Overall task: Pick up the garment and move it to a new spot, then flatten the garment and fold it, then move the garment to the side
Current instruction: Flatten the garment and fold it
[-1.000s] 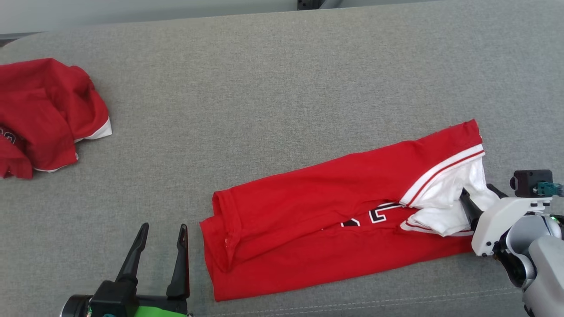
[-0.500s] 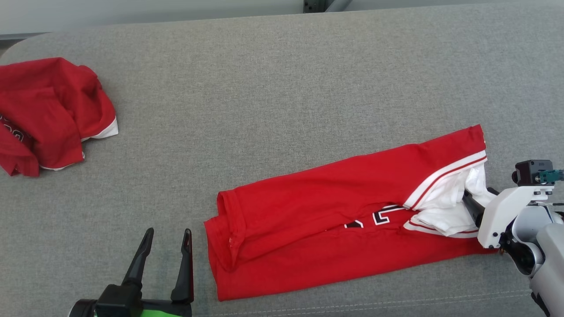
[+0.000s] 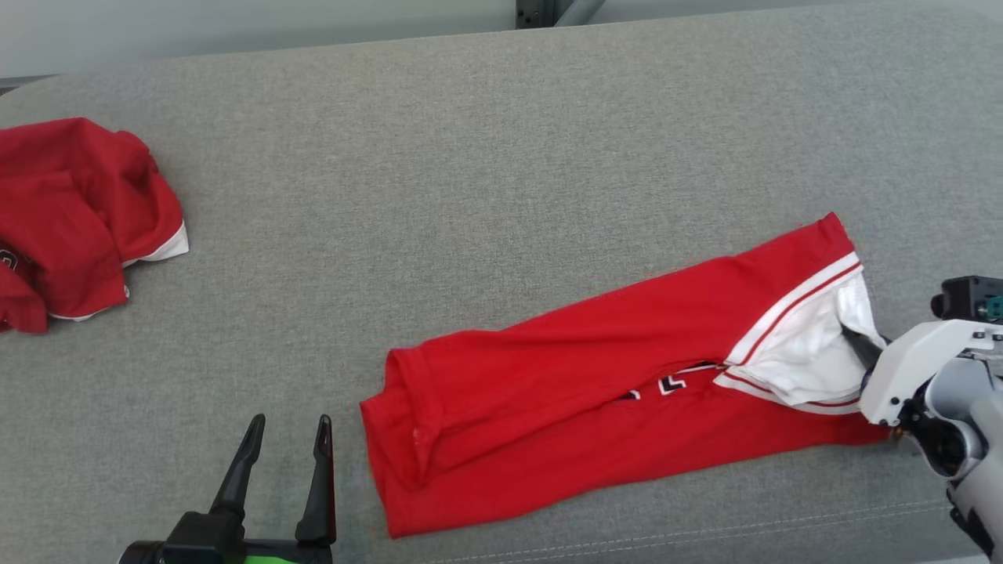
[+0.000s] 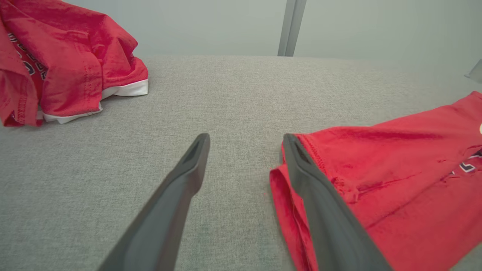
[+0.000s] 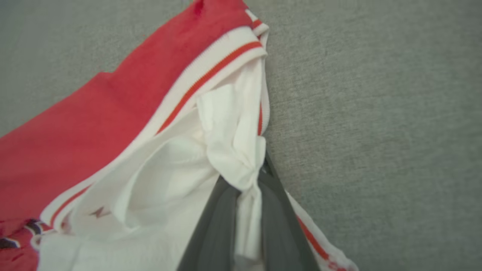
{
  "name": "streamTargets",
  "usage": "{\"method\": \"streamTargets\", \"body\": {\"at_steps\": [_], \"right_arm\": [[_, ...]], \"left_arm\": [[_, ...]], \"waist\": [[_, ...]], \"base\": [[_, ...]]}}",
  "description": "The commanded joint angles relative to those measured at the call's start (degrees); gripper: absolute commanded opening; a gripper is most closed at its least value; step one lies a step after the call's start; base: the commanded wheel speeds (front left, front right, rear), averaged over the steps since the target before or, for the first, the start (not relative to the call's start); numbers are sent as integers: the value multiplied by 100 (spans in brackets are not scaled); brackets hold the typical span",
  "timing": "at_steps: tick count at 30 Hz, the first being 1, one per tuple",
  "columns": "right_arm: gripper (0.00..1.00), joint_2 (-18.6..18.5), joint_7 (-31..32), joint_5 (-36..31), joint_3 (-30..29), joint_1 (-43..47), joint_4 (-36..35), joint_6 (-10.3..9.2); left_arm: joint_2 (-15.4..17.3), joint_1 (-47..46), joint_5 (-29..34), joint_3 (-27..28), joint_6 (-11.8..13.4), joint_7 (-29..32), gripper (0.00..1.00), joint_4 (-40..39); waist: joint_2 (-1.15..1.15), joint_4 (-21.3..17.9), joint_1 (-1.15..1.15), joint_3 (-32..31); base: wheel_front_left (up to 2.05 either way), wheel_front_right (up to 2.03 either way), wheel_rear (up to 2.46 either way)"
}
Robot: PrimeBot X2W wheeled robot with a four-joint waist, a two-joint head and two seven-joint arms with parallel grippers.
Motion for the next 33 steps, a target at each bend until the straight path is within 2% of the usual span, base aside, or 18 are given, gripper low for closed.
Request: {"method": "streamTargets", "body": {"at_steps": [1, 11, 15, 18, 19, 20, 21, 23, 25, 27, 30, 33], "right_arm": [[0, -169, -64, 70, -73, -35, 59, -26], [0, -1221, -410, 249, -632, -53, 280, -19], [0, -1479, -469, 132, -587, 38, -153, -18], [0, -1541, -482, 41, -440, 158, -753, -19], [0, -1541, -482, 41, -440, 158, -753, -19], [0, -1516, -475, -18, -360, 222, -966, -19], [0, -1328, -395, -111, -134, 363, -1435, -16], [0, -1143, -294, -218, 76, 497, -1885, -15], [0, -1041, -248, -300, 171, 550, -2065, -16], [0, -727, -157, -455, 376, 658, -2361, -17], [0, -158, -54, -766, 618, 658, -2539, -16], [0, 449, 36, -1106, 842, 521, -2378, -16]], "left_arm": [[-23, 73, 53, 42, -25, -16, 100, 4], [-152, 208, 206, 271, -189, -15, 100, 82], [-249, 279, 231, 342, -211, -16, 100, 128], [-315, 337, 222, 367, -244, -15, 100, 163], [-315, 337, 222, 367, -244, -15, 100, 163], [-339, 353, 218, 374, -241, -16, 100, 188], [-378, 365, 237, 376, -249, -16, 100, 231], [-408, 355, 249, 369, -277, -16, 100, 268], [-421, 338, 262, 365, -289, -15, 100, 276], [-442, 297, 260, 389, -307, -15, 100, 302], [-463, 257, 277, 378, -330, -15, 100, 366], [-479, 164, 301, 315, -375, -15, 100, 458]], "waist": [[50, -90, 0, -37], [50, -296, 0, -245], [50, -342, 0, -406], [50, -367, 0, -531], [50, -367, 0, -531], [50, -370, 0, -569], [50, -379, 0, -621], [50, -373, 0, -653], [50, -368, 0, -653], [50, -347, 0, -643], [50, -323, 0, -575], [50, -262, 0, -507]], "base": [[0, 0, 0], [0, 0, 0], [0, 0, 0], [0, 0, 0], [0, 0, 0], [0, 0, 0], [0, 0, 0], [0, 0, 0], [0, 0, 0], [0, 0, 0], [0, 0, 0], [0, 0, 0]]}}
